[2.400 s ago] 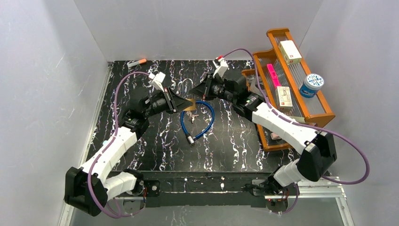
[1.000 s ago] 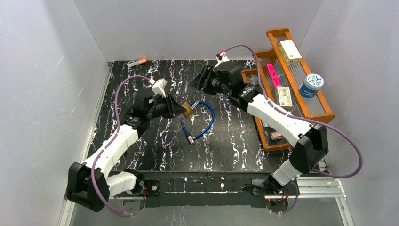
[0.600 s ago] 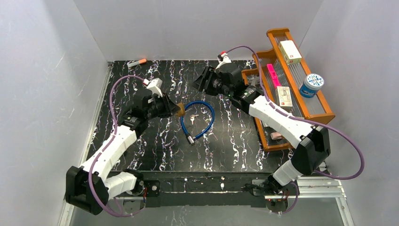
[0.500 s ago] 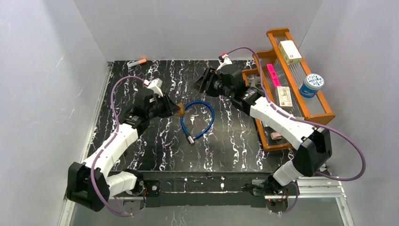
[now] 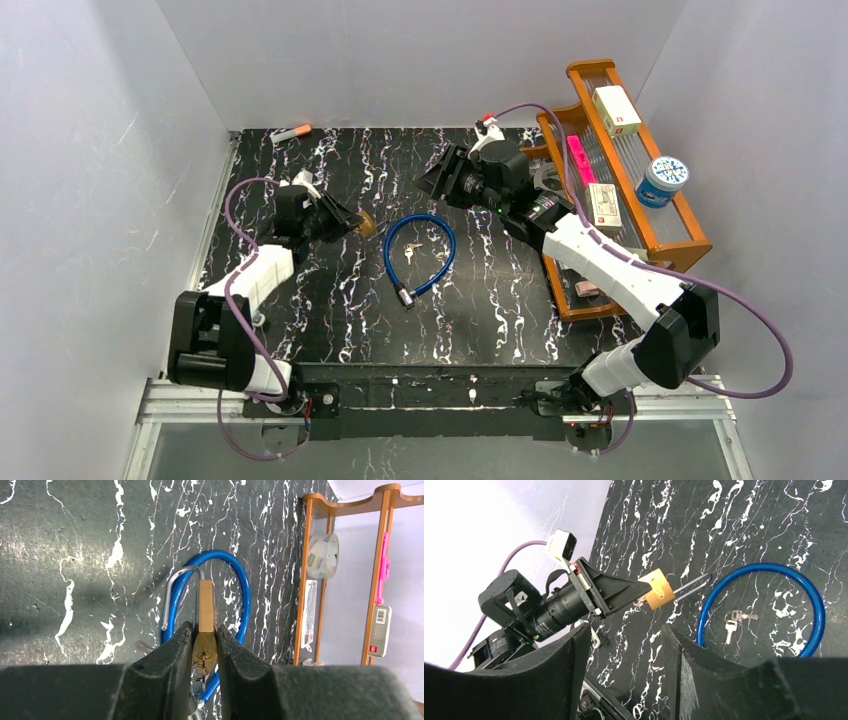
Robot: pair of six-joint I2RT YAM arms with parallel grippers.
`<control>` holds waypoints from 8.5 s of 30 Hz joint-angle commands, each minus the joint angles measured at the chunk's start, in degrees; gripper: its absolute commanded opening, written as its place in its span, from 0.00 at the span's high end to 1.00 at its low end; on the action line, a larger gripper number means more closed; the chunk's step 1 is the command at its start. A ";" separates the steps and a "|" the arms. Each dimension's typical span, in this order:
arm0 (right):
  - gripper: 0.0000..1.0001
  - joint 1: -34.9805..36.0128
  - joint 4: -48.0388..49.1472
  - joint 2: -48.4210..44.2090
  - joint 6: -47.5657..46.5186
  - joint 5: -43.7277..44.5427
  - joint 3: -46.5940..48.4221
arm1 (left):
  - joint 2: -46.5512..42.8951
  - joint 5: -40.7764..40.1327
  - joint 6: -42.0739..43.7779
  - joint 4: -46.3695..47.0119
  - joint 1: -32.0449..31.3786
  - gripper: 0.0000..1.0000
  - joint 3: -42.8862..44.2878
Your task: Unlock with the key
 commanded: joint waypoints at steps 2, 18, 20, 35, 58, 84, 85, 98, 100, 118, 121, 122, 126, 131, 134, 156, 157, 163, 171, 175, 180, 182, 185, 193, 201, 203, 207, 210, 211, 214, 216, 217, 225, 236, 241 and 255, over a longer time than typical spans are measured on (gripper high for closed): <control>0.39 -0.23 1.66 -2.98 0.61 0.49 -0.76 | 1.85 -0.58 -0.53 6.56 1.99 1.00 0.21; 0.40 -0.12 -0.90 -4.64 1.99 -0.90 -4.99 | 14.55 -2.47 -1.30 15.38 10.54 1.00 -1.10; 0.41 -0.16 -0.58 -4.78 2.21 -1.44 -5.74 | 16.00 -1.75 -2.00 14.74 10.57 1.00 -0.45; 0.40 -0.15 -2.29 -4.51 -0.36 -0.55 -9.63 | 14.13 -12.47 0.29 -5.42 10.65 0.38 3.15; 0.44 7.35 -14.96 27.84 -16.64 12.29 7.34 | -15.73 -2.01 14.10 -26.41 10.59 0.20 -4.82; 0.92 11.81 -23.64 44.39 -17.49 25.51 23.93 | -14.22 5.77 13.00 -21.87 10.51 0.23 -6.91; 0.92 11.75 -22.44 43.18 -17.19 25.23 23.22 | -14.16 6.98 12.78 -21.02 10.52 0.23 -7.18; 0.96 7.49 -9.60 27.82 -9.90 14.18 11.96 | -12.26 14.83 7.50 -14.90 8.74 0.22 -8.87; 0.98 6.61 -8.17 25.97 -8.53 11.85 10.32 | -11.82 15.68 5.56 -13.19 6.45 0.22 -9.36; 0.96 -1.50 27.14 7.28 20.39 -19.82 -13.22 | -15.85 15.74 -29.94 28.80 -7.57 0.20 -19.13; 0.96 -1.50 28.62 6.75 22.16 -22.19 -13.39 | -13.13 16.23 -34.57 34.77 -9.93 0.22 -18.25; 0.96 -1.48 28.75 6.57 22.44 -22.48 -13.49 | -12.67 15.87 -35.45 36.12 -10.43 0.23 -18.08; 0.96 -1.49 29.89 5.99 23.79 -24.42 -13.65 | -12.08 14.79 -37.25 38.92 -11.43 0.41 -16.81; 0.96 -1.49 30.68 5.21 24.91 -25.19 -14.21 | -11.66 15.98 -38.86 40.61 -12.05 0.59 -15.58; 0.96 -1.48 31.31 4.94 25.38 -25.27 -14.73 | -12.49 15.73 -39.51 40.92 -12.01 0.69 -15.68; 0.64 -1.96 31.62 2.62 26.01 -24.26 -17.62 | -13.62 13.06 -43.30 45.87 -12.80 1.00 -18.66; 0.58 -2.22 30.64 1.73 25.06 -23.50 -17.74 | -13.83 12.77 -43.22 45.86 -12.80 1.00 -18.51; 0.31 -3.98 23.68 -4.27 16.13 -19.95 -17.48 | -12.36 16.38 -40.24 45.12 -12.82 1.00 -16.57; 0.28 -5.96 10.83 -3.44 -10.19 -27.82 -8.47 | -13.93 20.52 -12.73 7.21 -13.27 1.00 -6.02; 0.26 -5.62 2.44 0.07 -23.62 -34.02 -3.94 | -10.97 15.10 10.10 -28.61 -14.35 1.00 6.08; 0.24 -2.32 -1.72 4.17 -26.90 -27.56 -3.26 | -3.46 4.19 25.11 -50.95 -16.74 1.00 17.01; 0.25 -1.18 -1.10 5.49 -26.65 -26.85 -3.76 | -2.04 2.31 28.08 -55.10 -17.99 1.00 19.47; 0.32 -0.88 2.60 6.25 -26.61 -31.12 -5.74 | -2.65 3.36 33.52 -57.96 -19.51 1.00 21.32; 0.42 -0.67 13.43 3.51 -28.77 -50.54 -12.27 | -8.28 16.86 39.94 -53.48 -22.95 1.00 20.91; 0.47 0.97 25.04 4.15 -19.78 -57.40 -15.76 | -8.80 23.61 43.52 -52.64 -23.95 1.00 21.42; 0.54 1.54 26.08 4.67 -19.45 -60.38 -16.03 | -9.18 23.88 43.86 -52.45 -23.96 1.00 21.53; 0.46 1.60 24.28 4.19 -20.95 -63.37 -16.12 | -9.93 23.54 44.30 -52.97 -24.05 1.00 20.89; 0.47 1.60 21.73 3.62 -23.17 -63.14 -15.86 | -10.58 24.01 44.29 -53.01 -24.05 1.00 20.36; 0.51 1.59 20.57 3.78 -23.86 -63.36 -15.53 | -10.74 24.13 44.37 -52.97 -24.07 1.00 20.33; 0.62 1.64 14.85 4.81 -27.71 -65.43 -13.62 | -11.01 24.32 44.48 -53.01 -24.14 1.00 20.51; 0.65 1.60 9.18 5.10 -32.30 -64.39 -11.93 | -11.06 24.33 44.42 -53.03 -24.14 1.00 20.47; 0.68 1.60 7.53 5.00 -33.45 -64.02 -11.58 | -11.02 24.34 44.31 -53.02 -24.14 1.00 20.44; 0.99 1.64 9.14 5.08 -32.58 -62.73 -11.67 | -10.89 25.31 44.73 -52.97 -24.14 1.00 20.25; 0.99 1.24 24.72 -1.17 -23.27 -50.67 -20.64 | -15.77 14.79 41.96 -48.74 -24.14 0.23 21.33; 0.99 0.37 35.92 -6.75 -14.99 -41.46 -26.58 | -20.30 13.37 35.51 -39.59 -24.05 0.11 19.68; 0.99 0.30 50.22 -21.09 -2.07 -20.79 -31.43 | -25.30 9.26 -4.90 12.51 -24.13 0.29 8.17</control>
